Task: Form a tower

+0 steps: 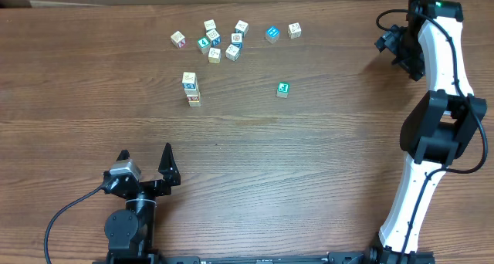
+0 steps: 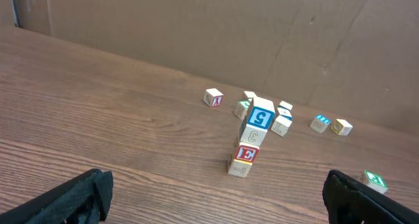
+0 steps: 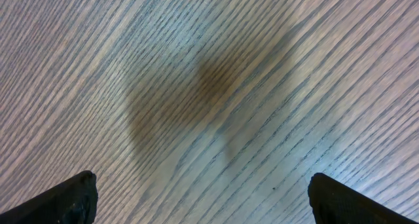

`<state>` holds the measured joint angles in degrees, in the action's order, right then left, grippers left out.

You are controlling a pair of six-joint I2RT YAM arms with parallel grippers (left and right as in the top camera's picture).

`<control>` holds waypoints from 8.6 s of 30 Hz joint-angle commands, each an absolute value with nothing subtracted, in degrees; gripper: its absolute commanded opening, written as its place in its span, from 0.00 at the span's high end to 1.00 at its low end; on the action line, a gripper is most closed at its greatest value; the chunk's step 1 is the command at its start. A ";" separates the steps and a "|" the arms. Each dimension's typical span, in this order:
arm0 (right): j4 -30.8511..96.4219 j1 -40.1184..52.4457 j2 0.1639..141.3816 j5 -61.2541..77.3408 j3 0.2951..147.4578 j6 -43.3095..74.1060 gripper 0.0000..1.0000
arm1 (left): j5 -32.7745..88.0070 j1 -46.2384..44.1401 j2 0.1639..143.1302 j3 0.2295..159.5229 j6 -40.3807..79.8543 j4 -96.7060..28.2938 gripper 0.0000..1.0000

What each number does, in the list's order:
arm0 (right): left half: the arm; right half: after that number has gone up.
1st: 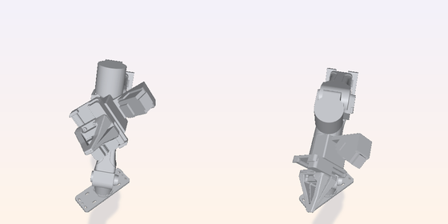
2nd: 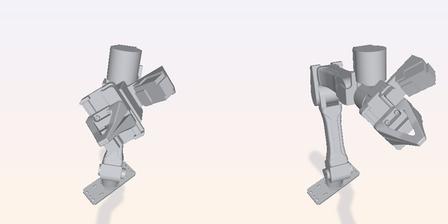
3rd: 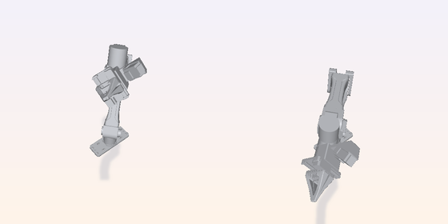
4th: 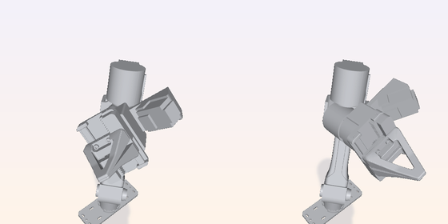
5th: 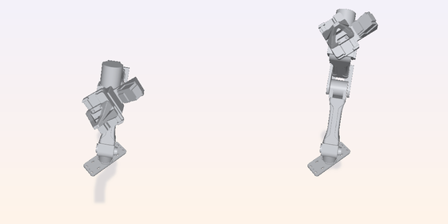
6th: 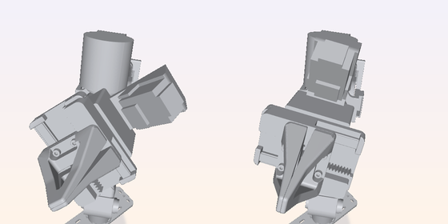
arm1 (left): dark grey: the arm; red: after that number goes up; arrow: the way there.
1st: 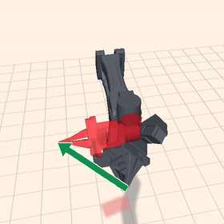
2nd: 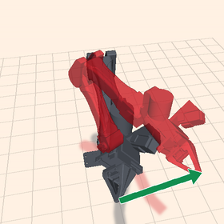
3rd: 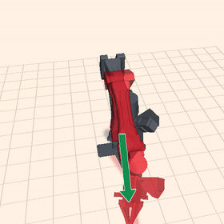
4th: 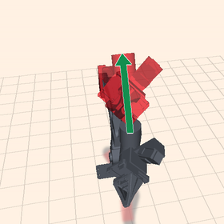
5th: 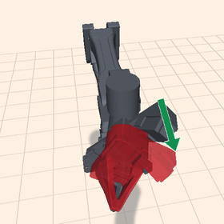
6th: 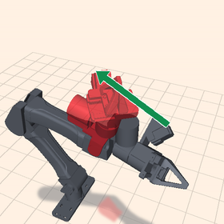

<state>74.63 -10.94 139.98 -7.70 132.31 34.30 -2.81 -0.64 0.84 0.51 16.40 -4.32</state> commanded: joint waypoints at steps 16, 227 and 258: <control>74.59 -11.11 137.19 -7.88 132.81 34.26 0.00 | -3.38 -0.30 0.25 0.27 13.15 -4.19 0.01; 73.52 6.26 76.29 -7.88 63.22 34.26 0.00 | -2.98 -0.30 0.27 0.27 -2.20 -4.21 0.00; 72.18 6.26 70.43 -7.88 53.08 34.26 0.00 | -2.98 -0.30 0.27 0.27 -2.20 -4.21 0.00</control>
